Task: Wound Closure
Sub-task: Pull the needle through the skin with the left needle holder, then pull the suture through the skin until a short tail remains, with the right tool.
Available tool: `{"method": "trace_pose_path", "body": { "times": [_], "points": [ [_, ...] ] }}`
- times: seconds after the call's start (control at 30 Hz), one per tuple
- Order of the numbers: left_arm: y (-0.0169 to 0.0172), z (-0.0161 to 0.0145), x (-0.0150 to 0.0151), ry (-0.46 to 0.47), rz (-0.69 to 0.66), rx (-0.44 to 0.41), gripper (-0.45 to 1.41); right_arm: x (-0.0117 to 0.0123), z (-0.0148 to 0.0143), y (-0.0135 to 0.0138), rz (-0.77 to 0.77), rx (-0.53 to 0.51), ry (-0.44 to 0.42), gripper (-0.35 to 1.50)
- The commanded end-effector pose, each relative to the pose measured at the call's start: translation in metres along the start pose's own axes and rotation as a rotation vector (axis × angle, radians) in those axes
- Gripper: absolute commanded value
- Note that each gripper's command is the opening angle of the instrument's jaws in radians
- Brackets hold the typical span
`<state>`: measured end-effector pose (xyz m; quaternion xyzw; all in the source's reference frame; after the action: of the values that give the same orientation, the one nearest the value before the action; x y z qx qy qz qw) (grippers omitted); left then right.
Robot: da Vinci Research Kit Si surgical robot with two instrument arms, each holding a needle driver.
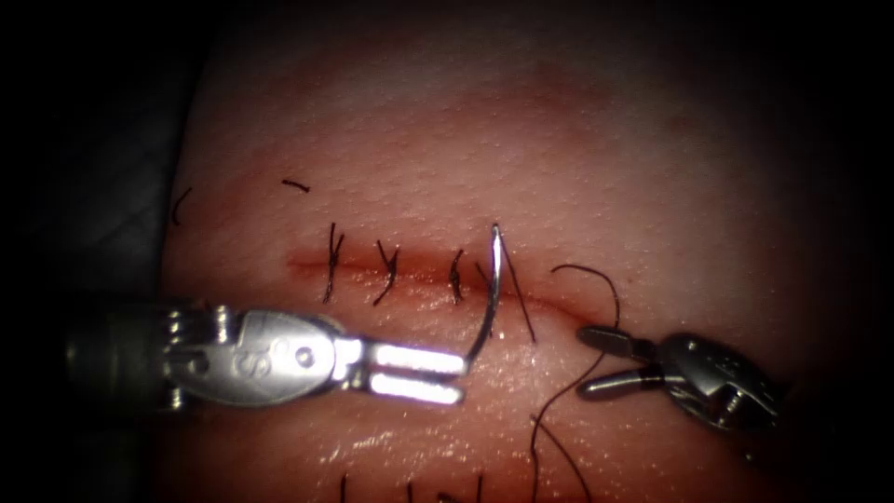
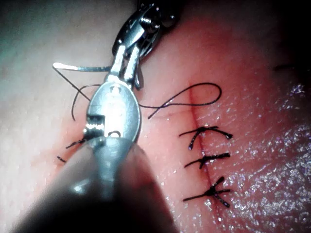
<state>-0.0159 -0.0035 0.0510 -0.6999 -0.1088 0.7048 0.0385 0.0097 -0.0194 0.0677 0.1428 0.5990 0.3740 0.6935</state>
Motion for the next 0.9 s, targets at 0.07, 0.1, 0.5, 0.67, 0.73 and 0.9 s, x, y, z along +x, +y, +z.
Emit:
{"method": "trace_pose_path", "body": {
  "times": [0.07, 0.1, 0.5, 0.67, 0.73, 0.9],
  "points": [
    [0.0002, 0.0003, 0.0001, 0.000, 0.021, 0.009, -0.45, 0.0004, 0.0003, -0.0011, -0.067, 0.004, -0.014, 1.21],
    [0.0007, 0.0000, 0.0010, -0.003, 0.055, 0.017, -0.45, 0.0009, 0.0005, -0.0018, -0.082, 0.008, -0.051, 1.23],
    [0.0037, -0.0002, 0.0033, -0.009, 0.124, 0.049, -0.45, 0.0013, 0.0027, -0.0030, -0.156, -0.149, -0.177, 1.18],
    [0.0046, 0.0001, 0.0020, -0.011, 0.136, 0.054, -0.45, 0.0020, 0.0028, -0.0030, -0.031, -0.203, -0.156, 1.15],
    [0.0049, 0.0004, 0.0009, -0.014, 0.144, 0.055, -0.45, 0.0029, 0.0033, -0.0032, -0.006, -0.237, -0.159, 1.25],
    [0.0050, 0.0005, 0.0001, -0.015, 0.155, 0.054, -0.45, 0.0040, 0.0042, -0.0035, 0.031, -0.273, -0.162, 1.28]
  ]
}}
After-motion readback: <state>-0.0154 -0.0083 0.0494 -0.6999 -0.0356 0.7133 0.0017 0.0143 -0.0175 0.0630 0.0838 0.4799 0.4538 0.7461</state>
